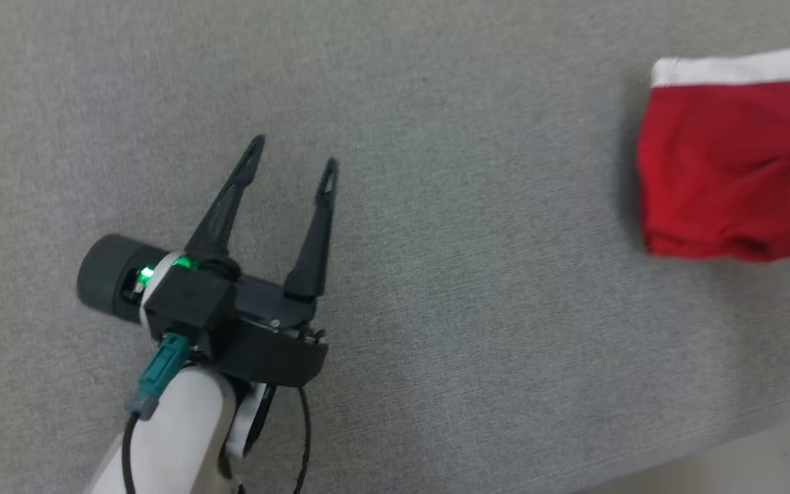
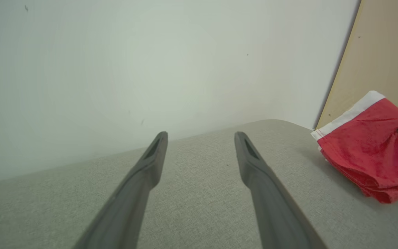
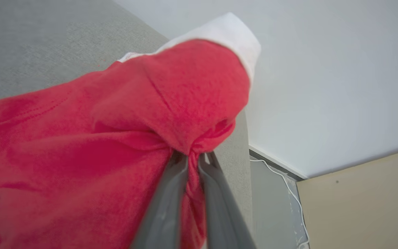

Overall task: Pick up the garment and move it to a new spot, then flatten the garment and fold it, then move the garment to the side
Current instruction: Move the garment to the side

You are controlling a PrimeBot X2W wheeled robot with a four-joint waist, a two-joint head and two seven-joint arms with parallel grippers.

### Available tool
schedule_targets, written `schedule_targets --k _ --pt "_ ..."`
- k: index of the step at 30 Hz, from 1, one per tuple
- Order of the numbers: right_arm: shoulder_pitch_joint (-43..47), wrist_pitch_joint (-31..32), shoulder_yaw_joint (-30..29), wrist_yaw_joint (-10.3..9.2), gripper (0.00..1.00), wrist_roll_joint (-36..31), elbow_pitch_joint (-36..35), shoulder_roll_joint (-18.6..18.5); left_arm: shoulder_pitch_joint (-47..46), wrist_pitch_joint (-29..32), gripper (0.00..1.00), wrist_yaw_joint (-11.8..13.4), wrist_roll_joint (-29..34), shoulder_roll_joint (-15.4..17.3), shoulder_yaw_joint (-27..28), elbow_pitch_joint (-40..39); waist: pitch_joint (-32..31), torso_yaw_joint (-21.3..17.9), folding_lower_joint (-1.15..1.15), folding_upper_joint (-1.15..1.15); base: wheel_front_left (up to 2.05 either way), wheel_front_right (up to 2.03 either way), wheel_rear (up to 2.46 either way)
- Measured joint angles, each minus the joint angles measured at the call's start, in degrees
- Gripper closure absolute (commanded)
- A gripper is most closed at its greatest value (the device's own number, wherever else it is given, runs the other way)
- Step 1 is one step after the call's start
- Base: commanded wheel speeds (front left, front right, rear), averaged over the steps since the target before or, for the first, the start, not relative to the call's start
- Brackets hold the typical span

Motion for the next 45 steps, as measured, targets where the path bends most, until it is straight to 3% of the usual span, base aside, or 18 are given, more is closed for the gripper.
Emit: schedule_targets --k 7,14,15,16,17,26,30,34,37,44,45 --pt "-10.09 -3.02 8.32 0.00 1.00 3.21 8.32 -6.10 -3.32 -0.52 0.00 -0.58 0.86 -1.19 -1.71 -1.14 4.26 2.19 0.00 0.00 0.00 0.00 0.00" --pt "-15.96 -4.20 10.39 0.00 1.00 5.22 13.71 -8.20 -4.80 -1.15 0.00 -0.92 1.15 -1.45 -2.44 -1.44 7.40 4.72 0.00 0.00 0.00 0.00 0.00" --pt "-16.62 -4.25 10.09 0.00 0.78 5.38 14.93 -8.11 -4.98 -1.35 0.00 -0.92 1.15 -1.45 -2.48 -1.44 7.76 5.05 0.00 0.00 0.00 0.00 0.00" --pt "-17.08 -4.25 9.79 0.00 0.30 5.39 16.19 -7.94 -5.06 -1.51 0.00 -0.93 1.15 -1.44 -2.53 -1.42 8.07 5.38 0.00 0.00 0.00 0.00 0.00" --pt "-17.54 -4.25 9.10 0.00 0.00 5.46 17.45 -7.58 -5.10 -1.52 0.00 -0.92 1.15 -1.44 -2.56 -1.40 8.32 5.70 -0.01 0.00 0.00 0.00 0.00" --pt "-19.59 -4.39 2.61 0.00 0.00 4.70 30.08 -3.12 -4.91 -2.11 0.00 0.03 0.77 -1.09 -2.05 -1.07 8.13 6.76 -0.01 -0.01 0.00 0.00 0.00" --pt "-19.48 -4.38 -3.48 0.00 0.00 6.23 30.48 -0.89 -4.44 -2.30 0.00 0.29 0.41 -0.68 -1.65 -0.48 6.94 6.43 -0.01 0.00 0.00 0.00 0.00" --pt "-16.50 -4.38 -11.74 0.00 0.00 7.13 25.79 1.29 -3.03 -2.46 0.00 0.79 -0.26 0.22 -0.92 0.04 5.01 6.00 -0.02 -0.01 0.00 0.00 0.00" --pt "-10.34 -4.39 -19.08 0.00 0.00 6.56 17.92 5.94 -0.61 -2.45 0.00 1.63 -1.43 1.34 0.23 0.48 2.36 5.45 -0.02 -0.01 0.00 0.00 0.00" --pt "0.52 -4.39 -25.16 0.00 0.00 5.11 3.07 15.58 3.78 -2.44 0.00 3.93 -2.90 3.07 2.88 0.19 -3.04 4.55 -0.02 -0.01 0.00 0.00 0.00" --pt "0.52 -4.39 -25.16 0.00 0.00 5.11 3.07 15.58 3.78 -2.44 0.00 3.93 -2.90 3.07 2.88 0.19 -3.04 4.55 -0.02 -0.01 0.00 0.00 0.00"
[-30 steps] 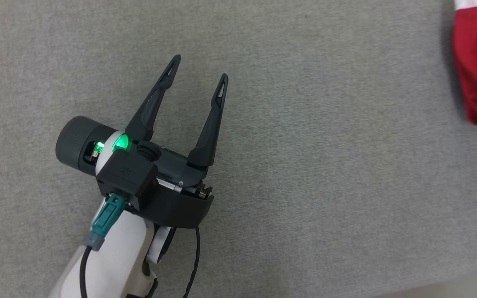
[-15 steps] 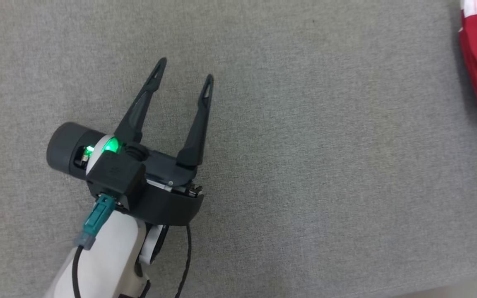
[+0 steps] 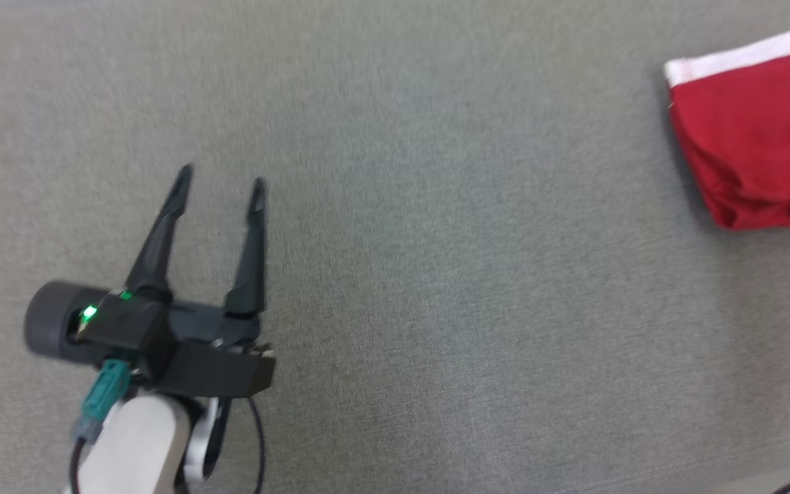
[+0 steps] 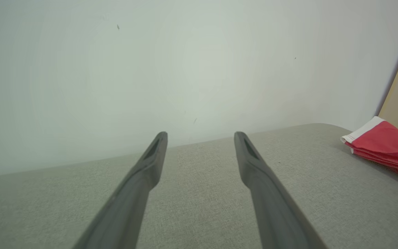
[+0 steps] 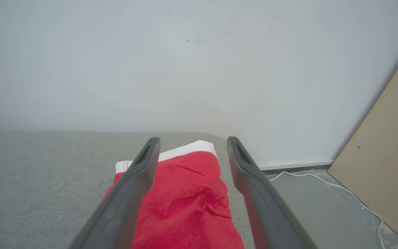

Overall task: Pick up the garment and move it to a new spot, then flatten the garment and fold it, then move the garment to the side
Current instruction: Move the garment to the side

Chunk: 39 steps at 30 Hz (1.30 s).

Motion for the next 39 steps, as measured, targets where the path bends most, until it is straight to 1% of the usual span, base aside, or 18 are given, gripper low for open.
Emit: schedule_targets --k 4,10,14,18,23,28,33,39 --pt "5.20 -0.01 0.21 0.00 0.00 -0.65 -7.88 4.92 2.50 -0.11 0.00 1.13 -1.15 0.81 1.45 -0.13 -3.18 -0.16 0.00 0.00 0.00 0.00 0.00" --pt "12.41 0.60 5.08 -0.01 0.00 -1.22 -17.77 10.83 6.09 -0.35 0.00 2.54 -2.59 1.22 2.87 -0.30 -7.64 0.56 0.00 0.00 0.00 0.00 0.00" --pt "16.54 2.11 7.51 -0.01 0.00 -2.09 -22.08 14.33 8.79 -0.58 0.00 3.44 -3.41 1.60 3.75 -0.23 -10.32 1.61 -0.01 0.00 0.00 0.00 0.00" --pt "19.78 3.32 8.14 -0.01 0.00 -3.43 -24.52 16.68 11.28 -0.70 0.00 4.00 -3.97 2.11 4.42 0.12 -12.75 2.86 0.00 -0.01 0.00 0.00 0.00" --pt "23.43 4.13 7.42 -0.01 0.00 -6.20 -25.97 18.85 13.65 -1.03 0.00 4.63 -5.49 2.34 5.67 0.36 -15.45 4.41 0.00 -0.01 0.00 0.00 0.00" --pt "27.31 5.60 6.49 -0.01 0.00 -7.66 -26.79 20.47 16.45 -1.11 0.00 4.53 -6.12 2.72 5.98 1.03 -18.13 5.51 0.00 -0.01 0.00 0.00 0.00" --pt "30.94 6.44 4.30 -0.01 0.00 -9.21 -27.82 21.11 18.50 -1.01 0.00 4.44 -6.14 3.32 5.45 1.81 -20.54 6.13 0.00 -0.01 0.00 0.00 0.00" --pt "33.57 7.58 3.57 -0.01 0.00 -9.45 -29.07 21.41 20.73 0.58 0.00 4.68 -6.36 3.81 4.76 2.41 -22.50 6.36 0.00 -0.01 0.00 0.00 0.00"
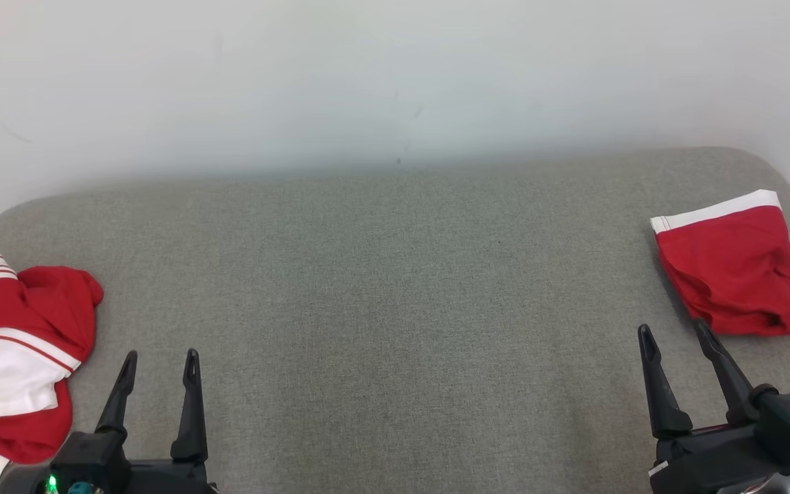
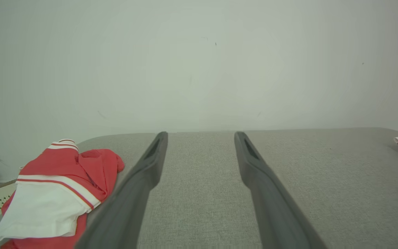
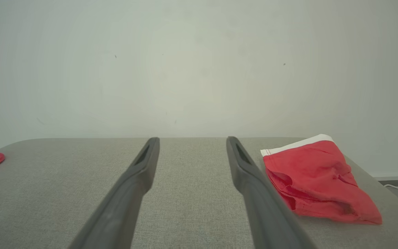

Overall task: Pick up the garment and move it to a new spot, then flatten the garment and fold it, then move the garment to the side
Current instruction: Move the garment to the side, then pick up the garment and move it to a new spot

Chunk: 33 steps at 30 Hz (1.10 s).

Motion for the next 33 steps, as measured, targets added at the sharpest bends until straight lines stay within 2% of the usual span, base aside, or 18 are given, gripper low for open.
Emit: schedule_targets --k 23,33 --pt "1.69 0.56 -1.19 0.00 0.00 0.32 -2.01 0.09 -0.04 1.44 0.00 1.00 -0.66 0.52 -0.46 -0.13 0.65 1.66 0.01 0.01 0.00 0.00 0.00" --pt "2.61 1.96 -0.56 0.00 0.00 0.31 -2.14 0.12 -1.36 1.00 0.00 1.02 -2.27 0.24 0.44 1.35 0.63 6.93 0.01 0.01 0.00 0.00 0.00"
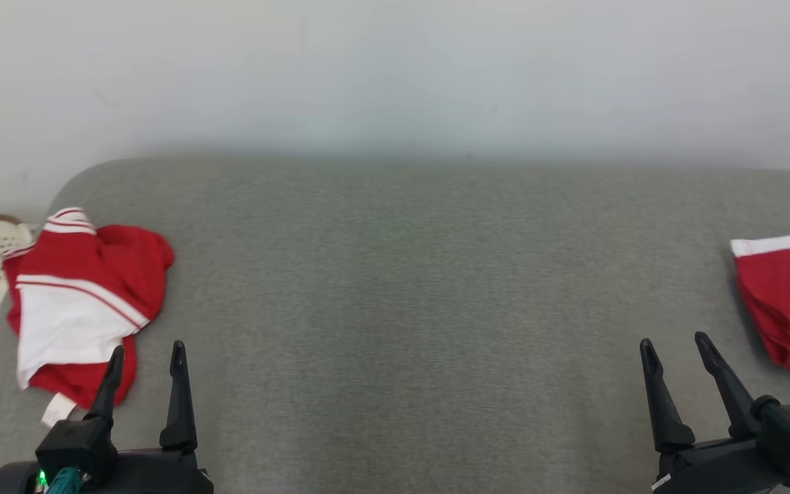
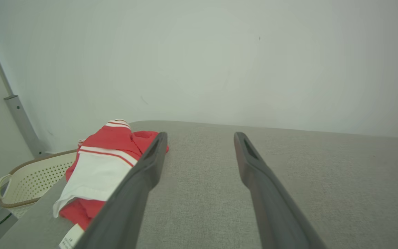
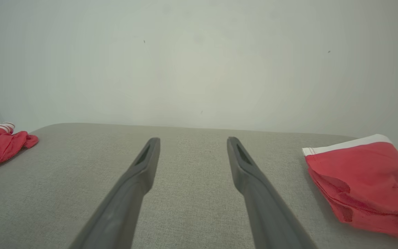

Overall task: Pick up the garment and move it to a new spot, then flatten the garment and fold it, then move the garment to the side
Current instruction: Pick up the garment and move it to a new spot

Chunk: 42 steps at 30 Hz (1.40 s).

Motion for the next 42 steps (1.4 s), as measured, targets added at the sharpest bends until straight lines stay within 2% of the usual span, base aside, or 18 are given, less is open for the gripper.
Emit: schedule_targets --k 15,23,27,35,38,42 --pt "-0.03 0.54 2.90 0.00 0.00 1.01 0.99 0.02 0.31 -0.67 0.00 0.16 -2.41 -0.40 1.22 2.27 -0.52 15.37 0.00 0.00 0.00 0.00 0.00" --pt "-0.03 0.57 3.39 0.00 0.00 0.87 1.11 0.02 0.38 -1.48 0.00 -0.02 -3.99 -0.87 2.15 2.77 -0.53 20.18 0.00 0.00 0.00 0.00 0.00" --pt "-0.08 0.63 3.39 0.00 0.00 0.87 1.05 0.02 0.37 -1.78 0.00 -0.09 -4.35 -1.20 2.38 2.85 -0.36 21.19 0.00 0.00 0.00 0.00 0.00" --pt "-0.63 1.38 3.57 0.00 0.00 0.75 0.60 0.02 -1.32 -2.19 0.00 -0.33 -5.00 -1.93 3.08 3.01 0.68 20.69 0.00 0.00 0.00 0.00 0.00" --pt "-0.93 2.04 3.71 0.00 0.00 0.23 -0.05 0.02 -4.90 -2.00 0.00 -0.77 -5.36 -1.91 3.63 2.99 1.54 20.24 0.00 0.00 0.00 0.00 0.00" --pt "-2.10 3.09 4.00 0.00 0.00 -0.90 -1.46 0.02 -13.28 0.51 0.00 -2.87 -6.54 -1.24 4.44 5.27 3.34 19.43 0.00 0.00 0.00 0.00 0.00"
